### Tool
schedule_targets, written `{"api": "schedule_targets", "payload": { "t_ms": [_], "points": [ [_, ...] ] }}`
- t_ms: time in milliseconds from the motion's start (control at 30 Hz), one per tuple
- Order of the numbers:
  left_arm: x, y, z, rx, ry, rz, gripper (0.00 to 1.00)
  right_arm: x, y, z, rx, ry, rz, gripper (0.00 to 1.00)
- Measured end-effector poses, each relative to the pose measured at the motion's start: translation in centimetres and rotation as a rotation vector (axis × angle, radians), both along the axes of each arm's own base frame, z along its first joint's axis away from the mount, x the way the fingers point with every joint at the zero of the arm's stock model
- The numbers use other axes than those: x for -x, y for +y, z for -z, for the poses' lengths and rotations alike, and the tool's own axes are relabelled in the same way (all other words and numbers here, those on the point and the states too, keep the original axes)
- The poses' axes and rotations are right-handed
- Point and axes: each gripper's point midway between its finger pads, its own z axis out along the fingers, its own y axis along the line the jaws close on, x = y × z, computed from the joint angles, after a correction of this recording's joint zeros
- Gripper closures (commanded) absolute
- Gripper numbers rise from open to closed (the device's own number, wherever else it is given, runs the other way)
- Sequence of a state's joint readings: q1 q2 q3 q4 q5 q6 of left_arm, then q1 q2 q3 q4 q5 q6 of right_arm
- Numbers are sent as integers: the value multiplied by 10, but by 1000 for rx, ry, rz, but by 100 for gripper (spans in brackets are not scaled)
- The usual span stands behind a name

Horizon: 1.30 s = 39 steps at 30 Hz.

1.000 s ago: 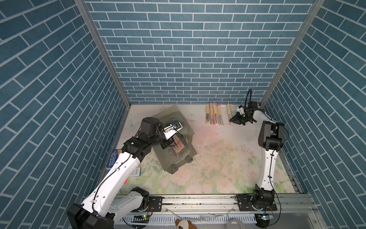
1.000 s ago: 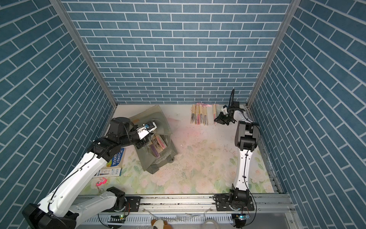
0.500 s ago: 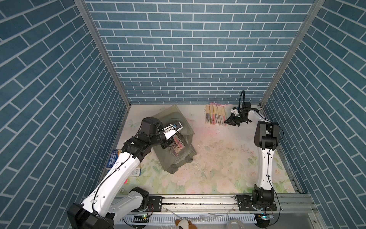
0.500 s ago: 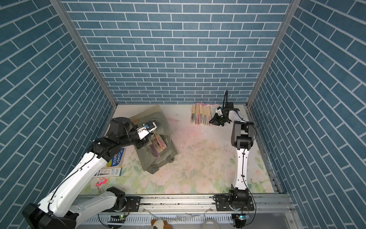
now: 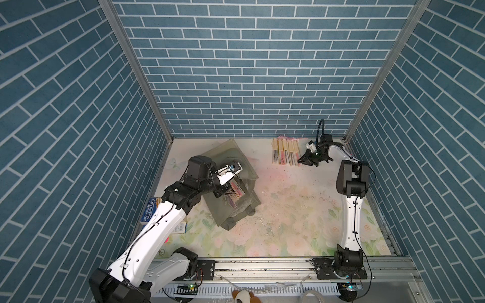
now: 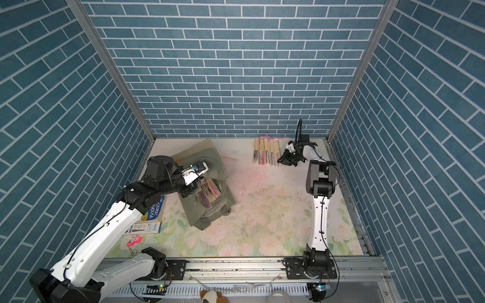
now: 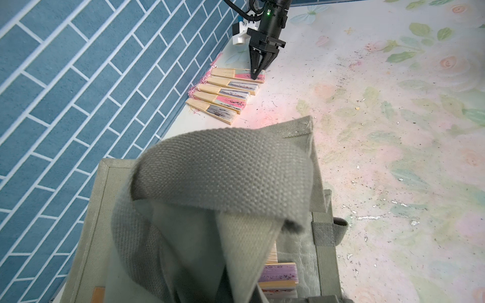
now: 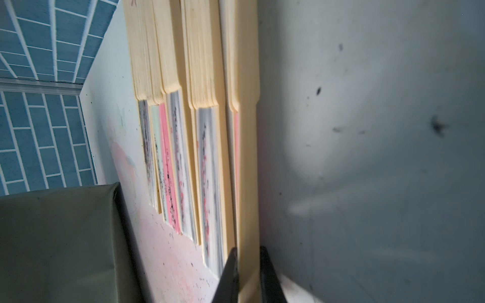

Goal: Take out the folding fans from the tote bags
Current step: Place the folding fan at the center of the board.

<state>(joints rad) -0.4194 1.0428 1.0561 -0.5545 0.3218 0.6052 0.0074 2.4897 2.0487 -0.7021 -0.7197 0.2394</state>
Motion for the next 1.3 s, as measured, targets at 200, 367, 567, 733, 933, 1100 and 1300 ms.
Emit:
{"api": "schedule_targets", "payload": {
  "t_ms": [200, 367, 567, 733, 933, 1100, 1300],
  "points": [
    [0, 0, 0, -2, -1, -2, 100, -1, -2, 1, 13, 0, 4, 100],
    [0, 0, 1, -4, -1, -2, 100, -2, -4, 2, 19, -3, 10, 100],
    [0, 0, 1, -4, 0, -1, 100, -4, -15, 3, 14, -8, 29, 100],
    [0, 0, 1, -5, 0, 0, 100, -5, -22, 3, 12, -8, 42, 100],
    [1, -1, 2, -7, 0, 1, 100, -5, -23, 3, 13, -6, 44, 100],
    [1, -2, 3, -9, 3, 3, 100, -4, -25, 3, 26, 0, 45, 79],
    [2, -2, 4, -12, 2, 7, 100, -2, -33, -4, 97, 4, 51, 52]
  ]
}}
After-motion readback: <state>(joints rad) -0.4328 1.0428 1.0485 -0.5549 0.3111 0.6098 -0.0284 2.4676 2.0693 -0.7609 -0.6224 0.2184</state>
